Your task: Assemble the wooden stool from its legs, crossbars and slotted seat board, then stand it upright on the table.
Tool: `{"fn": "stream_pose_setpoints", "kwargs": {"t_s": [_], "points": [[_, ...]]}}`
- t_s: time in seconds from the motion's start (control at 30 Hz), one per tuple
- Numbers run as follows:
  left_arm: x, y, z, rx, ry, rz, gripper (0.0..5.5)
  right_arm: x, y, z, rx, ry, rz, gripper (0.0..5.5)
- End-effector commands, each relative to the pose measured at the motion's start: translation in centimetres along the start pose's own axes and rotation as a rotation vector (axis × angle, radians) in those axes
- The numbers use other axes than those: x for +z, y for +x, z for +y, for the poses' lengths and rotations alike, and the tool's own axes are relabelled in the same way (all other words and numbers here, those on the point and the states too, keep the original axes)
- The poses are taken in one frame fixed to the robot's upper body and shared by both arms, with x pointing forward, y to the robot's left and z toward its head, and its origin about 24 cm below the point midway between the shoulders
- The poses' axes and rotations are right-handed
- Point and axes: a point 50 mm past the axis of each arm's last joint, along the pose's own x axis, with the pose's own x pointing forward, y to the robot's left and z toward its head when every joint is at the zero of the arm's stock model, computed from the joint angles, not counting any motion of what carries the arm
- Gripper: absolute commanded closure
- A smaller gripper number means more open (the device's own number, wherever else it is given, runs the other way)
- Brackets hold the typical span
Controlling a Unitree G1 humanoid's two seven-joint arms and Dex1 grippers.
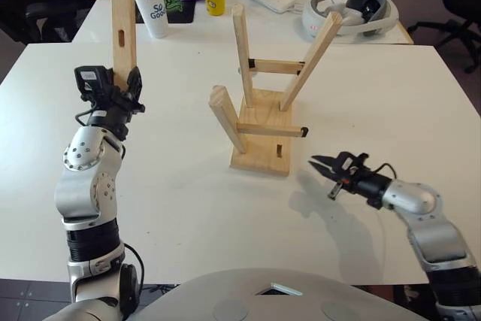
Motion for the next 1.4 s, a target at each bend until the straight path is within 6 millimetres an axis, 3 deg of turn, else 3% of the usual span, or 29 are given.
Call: {"fn": "stream_pose_setpoints", "kwargs": {"t_s": [0.03,0.1,0.23,0.43,0.57,0.83,1.1,1.4], "points": [[6.8,1.2,0.2,-0.221,0.087,-0.178,3.43,5.4,-4.2,-8.8,-0.152,0.121,-0.177,4.27],[9.5,1.9,-0.7,-0.423,0.097,-0.215,3.43,9.6,-4.7,-9.8,-0.091,0.152,-0.357,3.90],[13.3,2.5,-2.8,-0.859,-0.071,-0.197,3.43,15.8,-4.5,-8.4,0.146,0.228,-0.644,3.35],[16.1,3.3,-4.3,-1.281,-0.280,-0.056,3.43,21.0,-3.5,-5.7,0.466,0.344,-0.874,2.25],[15.9,3.7,-5.0,-1.414,-0.361,0.026,3.43,22.3,-2.8,-5.7,0.499,0.413,-0.967,1.64],[14.6,4.2,-6.7,-1.533,-0.411,0.092,3.43,23.3,-2.2,-4.7,0.762,0.618,-1.075,1.61],[13.3,3.7,-7.8,-1.597,-0.413,0.187,3.43,24.1,-1.5,-3.9,0.800,0.612,-1.053,1.61],[12.4,3.7,-7.7,-1.580,-0.371,0.248,3.43,24.6,-1.8,-3.0,0.814,0.583,-1.050,1.61]]}}
